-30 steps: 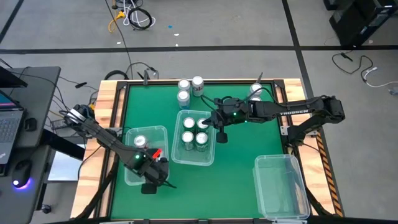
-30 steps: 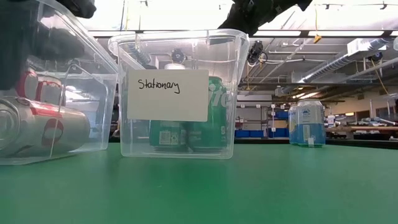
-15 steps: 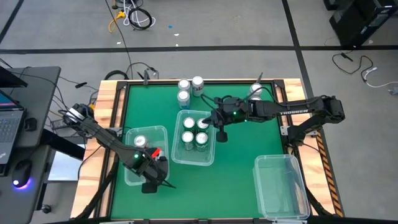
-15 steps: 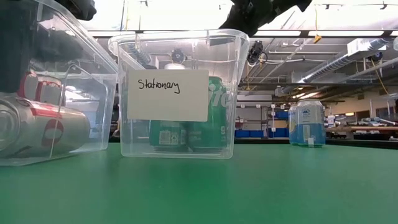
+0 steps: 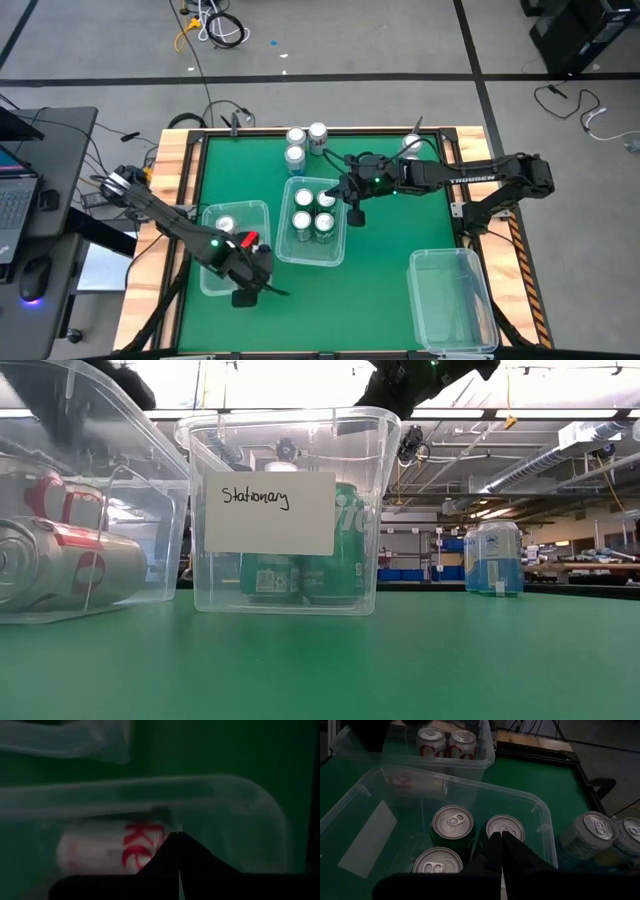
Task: Sort soda cans
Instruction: Put the silver soda can into the button left bin
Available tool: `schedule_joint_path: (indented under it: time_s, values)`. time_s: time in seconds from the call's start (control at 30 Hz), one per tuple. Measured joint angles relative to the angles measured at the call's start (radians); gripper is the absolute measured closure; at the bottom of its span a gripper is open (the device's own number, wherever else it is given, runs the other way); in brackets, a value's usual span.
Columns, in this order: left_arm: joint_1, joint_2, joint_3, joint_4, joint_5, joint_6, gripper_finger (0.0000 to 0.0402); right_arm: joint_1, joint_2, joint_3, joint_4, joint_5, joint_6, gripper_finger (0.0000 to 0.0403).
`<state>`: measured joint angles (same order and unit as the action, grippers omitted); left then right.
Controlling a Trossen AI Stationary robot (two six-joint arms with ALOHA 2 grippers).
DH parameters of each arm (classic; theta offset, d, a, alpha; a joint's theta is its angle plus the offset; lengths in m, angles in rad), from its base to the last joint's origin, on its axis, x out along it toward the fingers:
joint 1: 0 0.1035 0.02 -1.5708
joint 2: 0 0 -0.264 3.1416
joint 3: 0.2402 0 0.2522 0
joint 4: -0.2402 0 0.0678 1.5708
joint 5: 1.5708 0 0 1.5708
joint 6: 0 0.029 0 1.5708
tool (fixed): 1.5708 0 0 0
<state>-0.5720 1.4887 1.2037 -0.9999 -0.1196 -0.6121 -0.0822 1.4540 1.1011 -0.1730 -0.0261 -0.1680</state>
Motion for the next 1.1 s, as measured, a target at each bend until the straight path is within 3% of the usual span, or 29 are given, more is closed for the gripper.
schedule_joint_path:
  time_s: [0.2,0.6,0.8,1.1]
  values:
    - [0.039,-0.062,0.049,-0.170,-0.037,-0.054,0.0402,0.000,0.000,0.000,-0.003,0.000,0.000,0.0403]
    - [0.227,-0.083,-0.135,-0.010,0.169,0.133,0.0402,0.000,0.000,0.000,-0.007,0.000,-0.008,0.0403]
    - [0.269,-0.083,-0.234,0.125,0.248,0.175,0.0402,0.000,0.000,0.000,-0.007,0.000,-0.012,0.0403]
    - [0.291,-0.086,-0.295,0.155,0.200,0.168,0.0402,-0.001,0.000,0.000,-0.008,0.000,-0.014,0.0403]
